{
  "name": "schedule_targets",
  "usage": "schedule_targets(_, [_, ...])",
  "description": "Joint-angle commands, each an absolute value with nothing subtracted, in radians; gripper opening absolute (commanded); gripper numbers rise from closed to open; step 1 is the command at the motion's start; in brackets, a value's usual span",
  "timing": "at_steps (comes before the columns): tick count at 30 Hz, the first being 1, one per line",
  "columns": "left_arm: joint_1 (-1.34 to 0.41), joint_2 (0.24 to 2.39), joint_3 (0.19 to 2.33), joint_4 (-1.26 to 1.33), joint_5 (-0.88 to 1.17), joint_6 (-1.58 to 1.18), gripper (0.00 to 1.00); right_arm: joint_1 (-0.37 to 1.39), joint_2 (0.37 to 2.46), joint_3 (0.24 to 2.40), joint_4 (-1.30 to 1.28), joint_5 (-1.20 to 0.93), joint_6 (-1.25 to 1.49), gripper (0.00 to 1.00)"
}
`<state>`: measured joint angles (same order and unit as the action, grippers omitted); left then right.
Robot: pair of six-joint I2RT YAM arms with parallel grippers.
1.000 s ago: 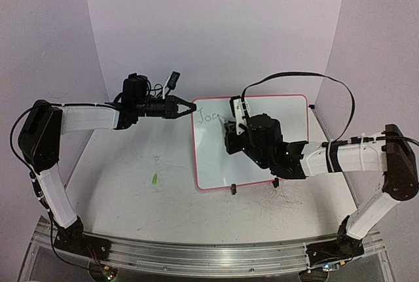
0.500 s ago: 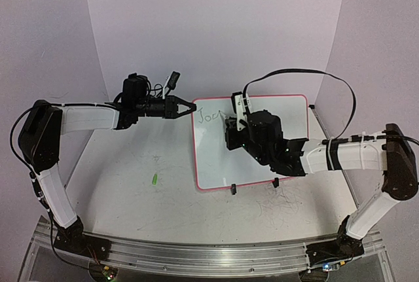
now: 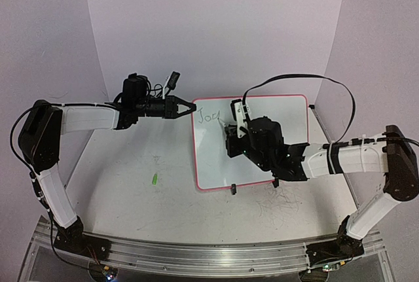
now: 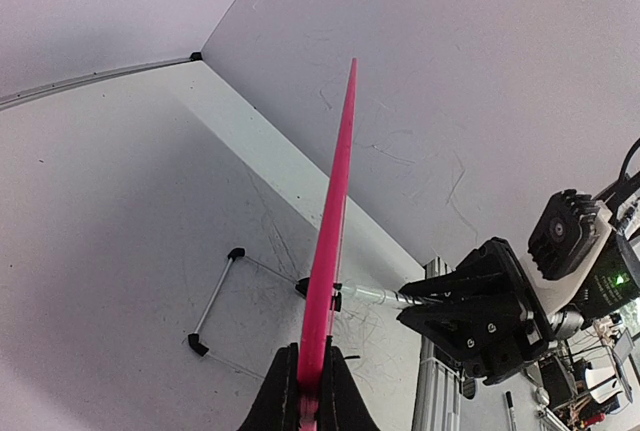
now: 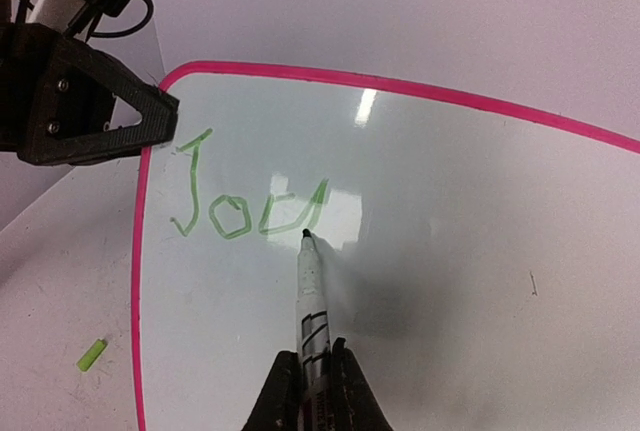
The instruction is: Write a sentence on the whiteboard
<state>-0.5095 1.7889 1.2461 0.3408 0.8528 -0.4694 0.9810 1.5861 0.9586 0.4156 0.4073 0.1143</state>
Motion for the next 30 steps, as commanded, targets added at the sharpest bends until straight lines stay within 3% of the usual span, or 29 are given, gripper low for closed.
schedule_targets(1, [-0.51,1.756,1.244,0.378,0.87,-0.474,0.0,0.995,1.568,0.928,0.353,0.409,0.138,0.0])
schedule_targets(15, [-0.509,1.759,1.24,0.377,0.863,-0.471,0.0,1.025,1.637,1.038,0.367,0.364,0.101,0.0])
schedule_targets(20, [-0.509,1.765,1.241,0.377,0.85,-0.473,0.0,1.029,1.504,0.994,0.396,0.377,0.091,0.0])
schedule_targets(27, [-0.508,1.782,1.261,0.374,0.828,-0.488,0.22,0.944,1.333,0.924,0.418,0.336,0.033,0.0])
schedule_targets(30, [-0.508,1.799,1.28,0.373,0.828,-0.495,0.25,0.936,1.316,0.892,0.451,0.331,0.013,0.0])
